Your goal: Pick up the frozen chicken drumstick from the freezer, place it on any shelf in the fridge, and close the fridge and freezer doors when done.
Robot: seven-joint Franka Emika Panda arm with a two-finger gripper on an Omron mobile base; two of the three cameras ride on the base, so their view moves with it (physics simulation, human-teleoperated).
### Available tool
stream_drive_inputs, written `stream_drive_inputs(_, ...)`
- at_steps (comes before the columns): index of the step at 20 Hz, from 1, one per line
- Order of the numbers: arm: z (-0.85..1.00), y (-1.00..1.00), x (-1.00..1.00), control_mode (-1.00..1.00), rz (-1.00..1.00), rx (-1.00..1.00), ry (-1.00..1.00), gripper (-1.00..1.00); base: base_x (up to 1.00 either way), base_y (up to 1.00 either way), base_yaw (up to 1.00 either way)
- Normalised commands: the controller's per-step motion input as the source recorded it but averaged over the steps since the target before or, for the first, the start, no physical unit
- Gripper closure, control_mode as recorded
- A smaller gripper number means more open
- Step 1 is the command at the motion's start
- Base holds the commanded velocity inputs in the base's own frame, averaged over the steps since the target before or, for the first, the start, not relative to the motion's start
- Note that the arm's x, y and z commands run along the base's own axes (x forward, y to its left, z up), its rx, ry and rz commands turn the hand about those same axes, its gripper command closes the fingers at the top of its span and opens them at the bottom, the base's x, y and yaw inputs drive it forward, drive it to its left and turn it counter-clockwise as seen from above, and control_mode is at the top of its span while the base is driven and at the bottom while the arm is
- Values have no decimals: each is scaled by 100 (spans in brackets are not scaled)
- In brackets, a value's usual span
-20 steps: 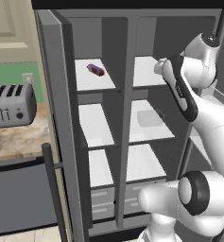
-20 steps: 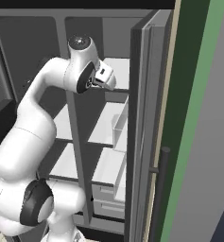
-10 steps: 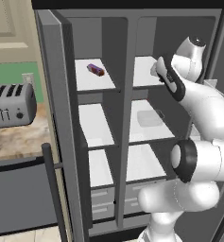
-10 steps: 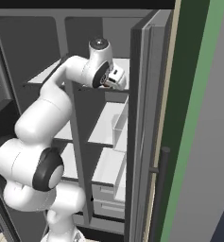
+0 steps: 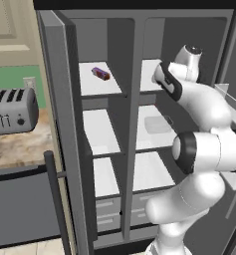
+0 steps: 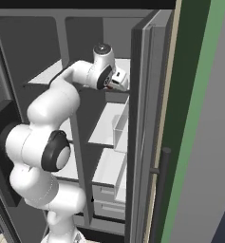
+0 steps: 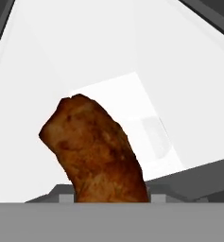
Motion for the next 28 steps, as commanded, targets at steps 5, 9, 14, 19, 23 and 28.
stream_drive_inputs(5,-34,0,45,-100,6,-1,0,100,0,0,0)
stream_drive_inputs(9,-33,0,37,-100,8,0,-2,100,0,0,0)
stream_drive_inputs(14,-44,0,18,-100,10,0,-11,-100,0,0,0)
stream_drive_inputs(19,-56,1,0,-100,8,-2,-15,-100,0,0,0)
stream_drive_inputs(23,-21,14,0,-100,2,-3,-15,-100,0,0,0)
stream_drive_inputs(28,3,14,-9,-100,0,-3,-13,-100,0,0,0)
